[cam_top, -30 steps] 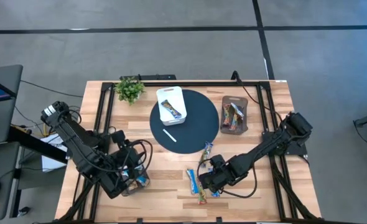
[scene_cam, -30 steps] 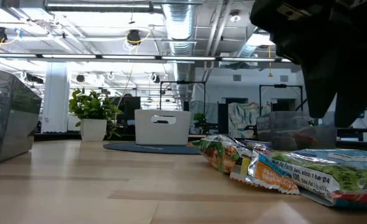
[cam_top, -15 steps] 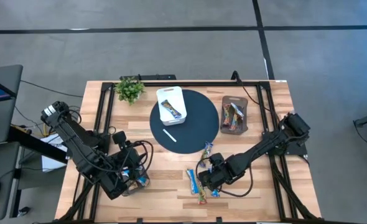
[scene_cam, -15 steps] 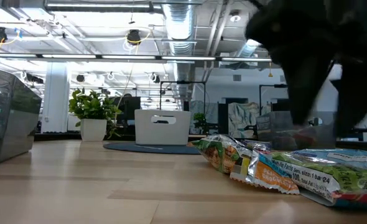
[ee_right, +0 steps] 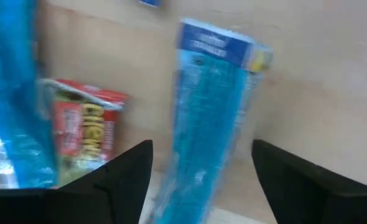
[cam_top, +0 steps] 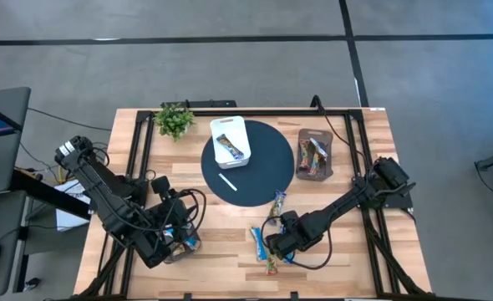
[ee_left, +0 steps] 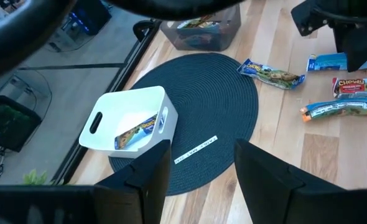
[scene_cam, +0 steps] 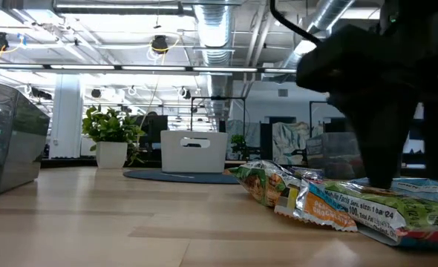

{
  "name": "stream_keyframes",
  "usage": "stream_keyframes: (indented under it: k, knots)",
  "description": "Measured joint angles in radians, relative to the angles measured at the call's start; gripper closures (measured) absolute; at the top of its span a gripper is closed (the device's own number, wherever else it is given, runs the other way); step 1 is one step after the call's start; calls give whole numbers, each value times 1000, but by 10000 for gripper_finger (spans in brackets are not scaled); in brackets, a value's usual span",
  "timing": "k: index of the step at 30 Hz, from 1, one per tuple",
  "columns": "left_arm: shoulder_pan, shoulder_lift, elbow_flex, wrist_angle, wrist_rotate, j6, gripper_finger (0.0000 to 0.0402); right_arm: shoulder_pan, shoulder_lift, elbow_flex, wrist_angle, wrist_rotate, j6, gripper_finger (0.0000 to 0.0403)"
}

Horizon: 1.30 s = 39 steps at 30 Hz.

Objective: Pick and place Granola Bars by type
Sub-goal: Put the bottom blue granola bar into the white bin

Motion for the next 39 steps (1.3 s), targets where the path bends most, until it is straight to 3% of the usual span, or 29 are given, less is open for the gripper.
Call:
stream_keyframes:
  k: [16, 20, 32, 39]
  knots:
    - [0, 0, 0, 0, 0, -1, 230, -2, 23, 1, -35, -48, -9, 142]
    - [0, 0, 0, 0, 0, -1, 230, -2, 23, 0, -38, -47, -12, 173]
    - [0, 0, 0, 0, 0, -3, 230, 0, 28, 26, -71, -22, -90, 320]
    - [0, 0, 0, -2, -3, -2, 230, -1, 33, 66, -41, -3, -182, 353]
